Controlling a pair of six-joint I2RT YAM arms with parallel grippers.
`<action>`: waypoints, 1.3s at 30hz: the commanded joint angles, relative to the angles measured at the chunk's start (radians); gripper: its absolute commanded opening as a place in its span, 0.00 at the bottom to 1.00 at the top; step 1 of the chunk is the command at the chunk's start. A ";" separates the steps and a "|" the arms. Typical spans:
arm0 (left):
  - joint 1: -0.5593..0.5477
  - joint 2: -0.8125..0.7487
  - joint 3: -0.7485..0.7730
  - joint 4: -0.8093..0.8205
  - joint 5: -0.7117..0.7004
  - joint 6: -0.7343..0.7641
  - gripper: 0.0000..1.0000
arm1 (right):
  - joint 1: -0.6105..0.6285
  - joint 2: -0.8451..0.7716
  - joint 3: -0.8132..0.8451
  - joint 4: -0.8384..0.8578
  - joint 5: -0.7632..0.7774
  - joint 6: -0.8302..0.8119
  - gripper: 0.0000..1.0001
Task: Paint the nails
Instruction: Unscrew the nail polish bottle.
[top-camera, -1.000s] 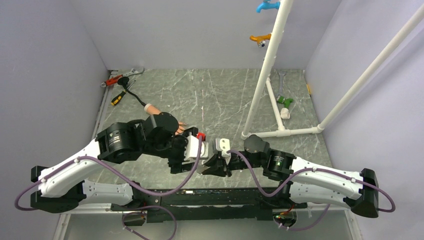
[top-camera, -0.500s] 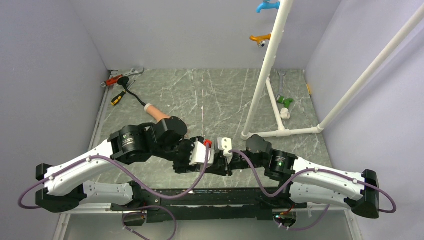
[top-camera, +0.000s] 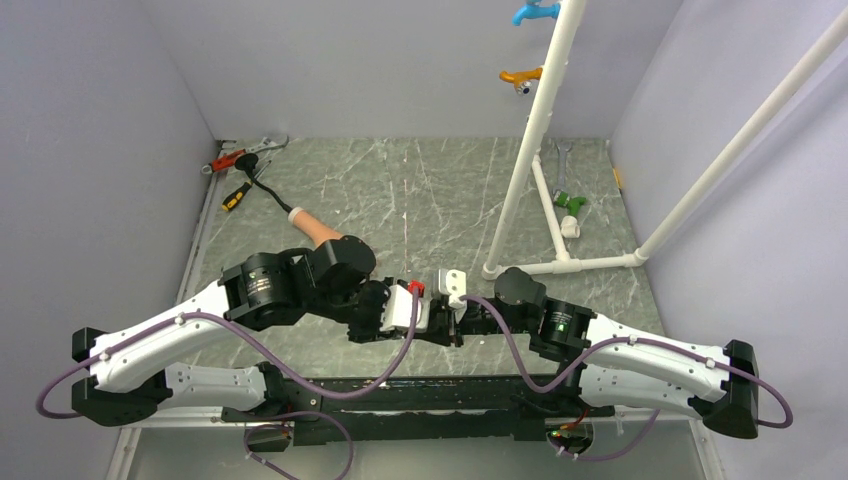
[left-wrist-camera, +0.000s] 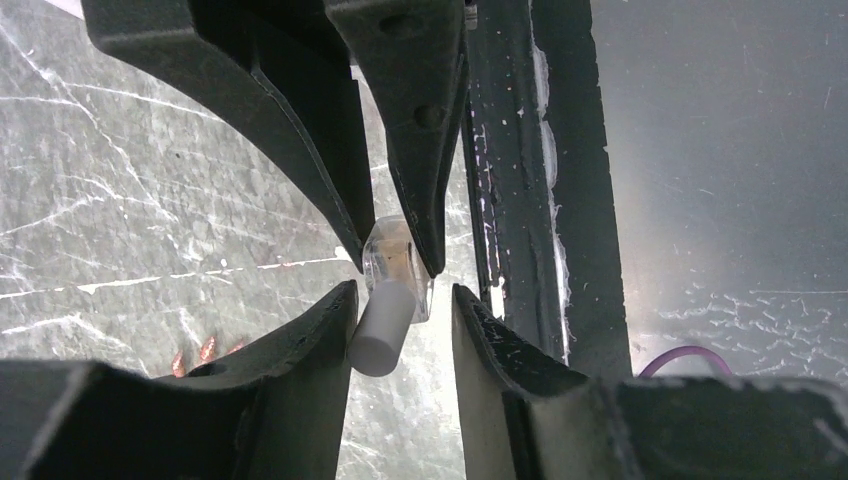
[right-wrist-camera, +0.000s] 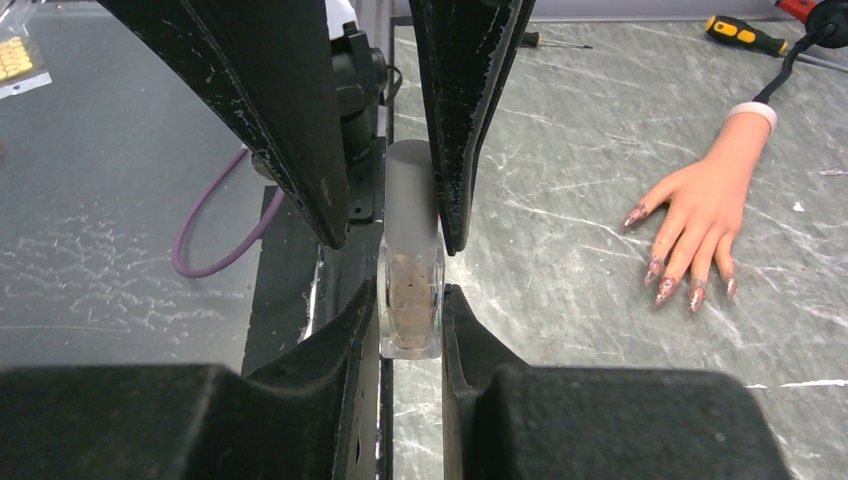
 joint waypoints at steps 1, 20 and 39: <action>-0.003 -0.011 -0.012 0.046 0.025 -0.018 0.41 | -0.003 -0.025 0.015 0.072 0.011 0.009 0.00; -0.004 0.017 -0.009 0.089 -0.040 -0.300 0.00 | -0.006 -0.065 -0.030 0.134 0.189 0.026 0.00; -0.004 0.057 0.029 0.133 -0.191 -0.648 0.01 | -0.004 -0.090 -0.046 0.159 0.266 0.033 0.00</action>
